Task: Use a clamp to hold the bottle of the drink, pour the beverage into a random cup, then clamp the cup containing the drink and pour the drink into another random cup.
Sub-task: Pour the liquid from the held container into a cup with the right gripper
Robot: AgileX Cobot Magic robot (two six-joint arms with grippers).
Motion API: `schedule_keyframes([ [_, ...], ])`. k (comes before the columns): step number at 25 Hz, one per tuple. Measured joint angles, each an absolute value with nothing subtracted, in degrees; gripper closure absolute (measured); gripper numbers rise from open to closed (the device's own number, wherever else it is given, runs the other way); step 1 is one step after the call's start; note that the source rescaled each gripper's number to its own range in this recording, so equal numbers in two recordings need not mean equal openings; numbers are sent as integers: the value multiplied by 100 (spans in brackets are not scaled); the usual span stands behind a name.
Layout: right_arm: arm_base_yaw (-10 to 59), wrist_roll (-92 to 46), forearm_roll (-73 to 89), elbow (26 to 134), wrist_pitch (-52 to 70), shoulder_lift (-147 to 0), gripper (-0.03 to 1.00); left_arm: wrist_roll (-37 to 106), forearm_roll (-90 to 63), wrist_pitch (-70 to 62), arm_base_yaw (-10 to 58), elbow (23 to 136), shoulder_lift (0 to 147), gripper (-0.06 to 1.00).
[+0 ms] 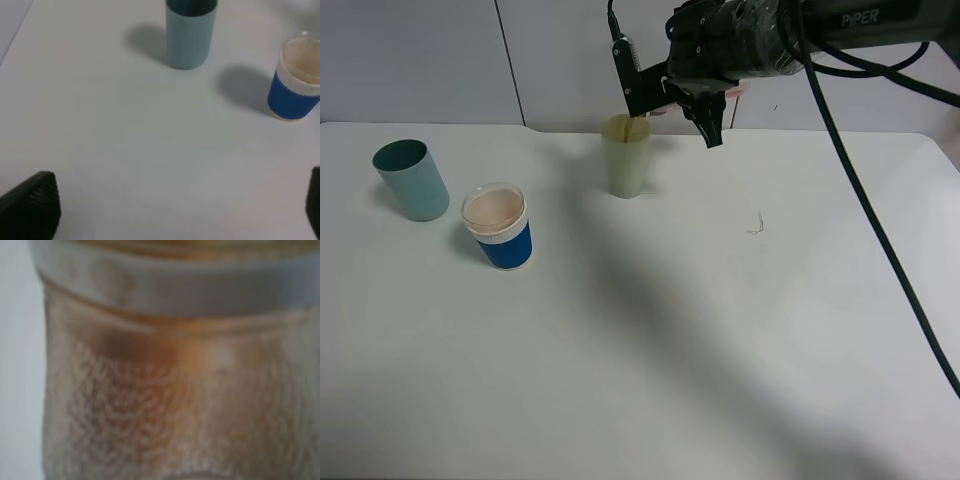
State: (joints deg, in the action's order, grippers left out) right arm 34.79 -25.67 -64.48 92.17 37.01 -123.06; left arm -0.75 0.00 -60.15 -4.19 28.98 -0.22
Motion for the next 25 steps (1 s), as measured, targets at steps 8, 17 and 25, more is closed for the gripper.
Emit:
schedule_keyframes([
  [8,3479,-2567,-6584,9217,3757,-12306,97,-75,0,-6015,-419,2898,-22,-6],
  [17,3479,-2567,-6736,9217,3837,-12306,97,-75,0,-6015,-419,2898,-22,-6],
  [25,3479,-2567,-6876,9217,3837,-12306,97,-75,0,-6015,-419,2898,-22,-6],
])
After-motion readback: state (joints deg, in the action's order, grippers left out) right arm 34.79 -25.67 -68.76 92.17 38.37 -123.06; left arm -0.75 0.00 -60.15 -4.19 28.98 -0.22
